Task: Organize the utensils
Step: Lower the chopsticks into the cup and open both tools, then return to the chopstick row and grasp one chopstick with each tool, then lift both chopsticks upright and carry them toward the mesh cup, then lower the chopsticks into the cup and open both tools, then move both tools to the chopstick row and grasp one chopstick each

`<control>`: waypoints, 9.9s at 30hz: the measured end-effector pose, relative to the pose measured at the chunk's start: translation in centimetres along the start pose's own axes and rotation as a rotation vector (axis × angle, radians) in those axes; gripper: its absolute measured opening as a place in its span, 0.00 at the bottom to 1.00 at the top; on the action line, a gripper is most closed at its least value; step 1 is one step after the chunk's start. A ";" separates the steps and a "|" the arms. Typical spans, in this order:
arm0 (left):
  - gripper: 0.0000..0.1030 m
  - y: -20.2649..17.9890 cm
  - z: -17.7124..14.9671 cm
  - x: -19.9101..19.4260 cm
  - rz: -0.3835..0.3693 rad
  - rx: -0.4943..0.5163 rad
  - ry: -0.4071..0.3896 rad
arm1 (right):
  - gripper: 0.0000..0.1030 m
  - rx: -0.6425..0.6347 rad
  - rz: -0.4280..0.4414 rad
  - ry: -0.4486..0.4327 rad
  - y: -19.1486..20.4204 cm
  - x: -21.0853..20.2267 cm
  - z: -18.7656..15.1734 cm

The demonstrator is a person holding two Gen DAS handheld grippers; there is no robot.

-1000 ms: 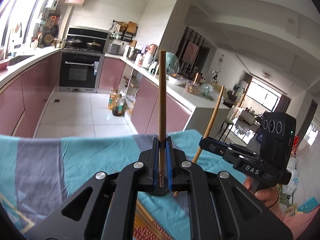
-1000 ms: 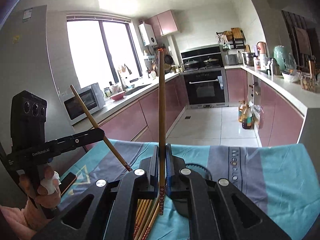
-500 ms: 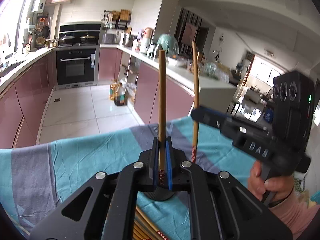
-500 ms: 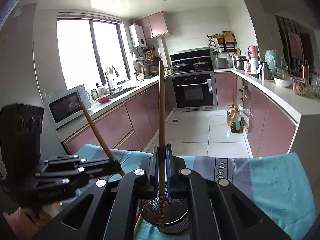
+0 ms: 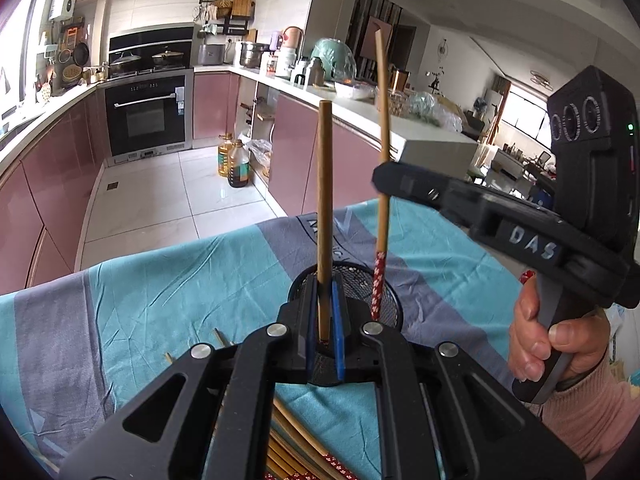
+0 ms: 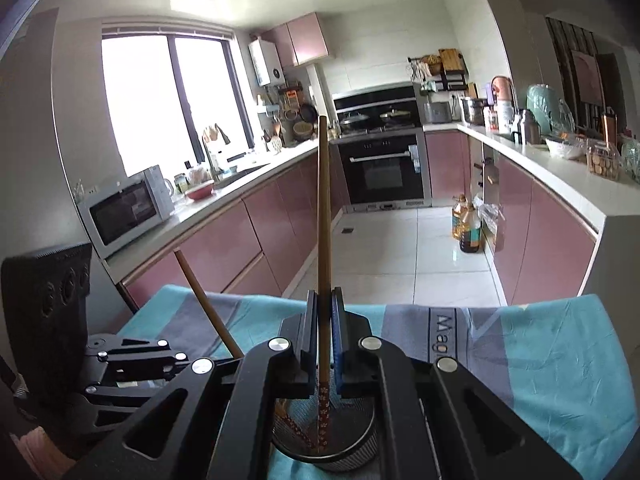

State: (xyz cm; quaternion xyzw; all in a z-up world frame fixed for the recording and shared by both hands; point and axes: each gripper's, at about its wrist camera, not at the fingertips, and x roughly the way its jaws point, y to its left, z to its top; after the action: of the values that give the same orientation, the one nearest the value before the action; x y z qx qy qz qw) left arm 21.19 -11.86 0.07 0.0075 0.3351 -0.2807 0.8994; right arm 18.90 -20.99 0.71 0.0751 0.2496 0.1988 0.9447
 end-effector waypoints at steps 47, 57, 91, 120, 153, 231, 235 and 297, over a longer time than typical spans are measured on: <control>0.53 6.0 -14.4 -1.8 0.254 -0.102 0.115 | 0.35 -0.053 0.090 0.324 5.2 2.3 -13.1; 0.52 5.8 -15.7 -0.3 0.282 -0.117 0.165 | 0.34 -0.053 0.058 0.367 6.1 3.8 -15.1; 0.39 7.1 -15.4 0.7 0.275 -0.154 0.205 | 0.22 -0.119 -0.035 0.413 7.7 6.6 -15.7; 0.07 9.4 -15.0 0.6 0.261 -0.320 0.174 | 0.05 -0.018 -0.017 0.388 6.2 6.8 -14.6; 0.07 5.1 -11.9 -5.6 0.123 -0.241 0.024 | 0.05 -0.008 0.114 0.235 6.4 0.2 -11.5; 0.07 0.5 3.1 -6.4 -0.075 -0.085 -0.196 | 0.05 -0.027 -0.008 0.056 -0.2 -0.1 -2.0; 0.07 0.8 3.7 -6.9 -0.055 -0.081 -0.197 | 0.05 -0.029 -0.003 0.075 -0.1 0.2 -2.5; 0.46 4.8 -6.1 -4.9 0.176 -0.139 -0.071 | 0.35 -0.132 0.176 0.177 5.4 -1.2 -8.8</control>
State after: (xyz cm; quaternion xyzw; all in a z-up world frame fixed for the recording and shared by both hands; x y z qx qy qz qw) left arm 16.95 -4.17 -2.53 -0.0353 0.3195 -0.1768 0.9303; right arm 11.74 -16.15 -5.03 0.0169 0.3106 0.3028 0.9009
